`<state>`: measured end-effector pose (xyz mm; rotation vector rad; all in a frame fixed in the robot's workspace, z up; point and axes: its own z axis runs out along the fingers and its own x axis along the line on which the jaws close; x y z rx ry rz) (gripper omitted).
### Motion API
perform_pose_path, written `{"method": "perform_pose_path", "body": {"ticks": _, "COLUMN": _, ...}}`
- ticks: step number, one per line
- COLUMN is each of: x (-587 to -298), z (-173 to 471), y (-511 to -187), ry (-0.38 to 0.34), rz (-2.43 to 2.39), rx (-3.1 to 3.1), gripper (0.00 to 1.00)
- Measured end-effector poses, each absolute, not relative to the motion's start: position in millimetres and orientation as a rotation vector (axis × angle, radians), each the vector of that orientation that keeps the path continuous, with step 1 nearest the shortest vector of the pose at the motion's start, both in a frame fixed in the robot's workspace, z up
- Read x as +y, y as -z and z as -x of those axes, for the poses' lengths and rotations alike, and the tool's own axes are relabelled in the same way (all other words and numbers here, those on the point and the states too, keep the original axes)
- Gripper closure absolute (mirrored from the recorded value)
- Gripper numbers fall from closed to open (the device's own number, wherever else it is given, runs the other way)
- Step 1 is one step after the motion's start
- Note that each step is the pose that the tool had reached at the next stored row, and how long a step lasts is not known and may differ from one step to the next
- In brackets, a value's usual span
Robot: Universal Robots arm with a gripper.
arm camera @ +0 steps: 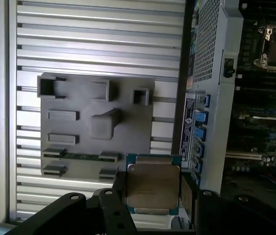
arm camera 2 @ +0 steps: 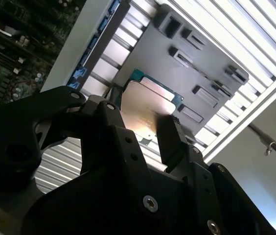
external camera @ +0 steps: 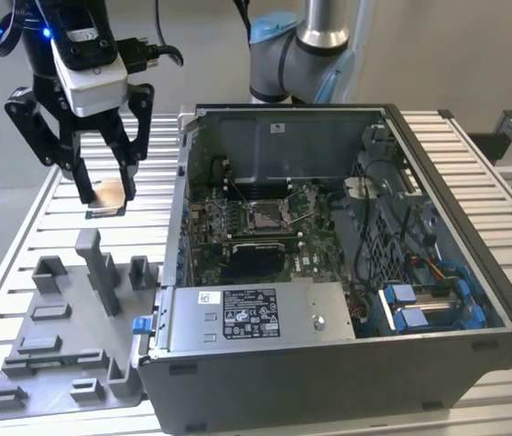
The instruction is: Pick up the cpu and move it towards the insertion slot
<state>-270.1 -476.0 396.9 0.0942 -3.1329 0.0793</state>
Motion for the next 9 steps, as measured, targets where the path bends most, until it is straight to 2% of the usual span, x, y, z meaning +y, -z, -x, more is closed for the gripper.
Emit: {"method": "perform_pose_path", "body": {"ticks": 9, "x": -475.6, "z": 263.5, "y": -396.9, "ry": -0.079, "rz": -0.094, "rx": -3.133, "gripper": 1.00}}
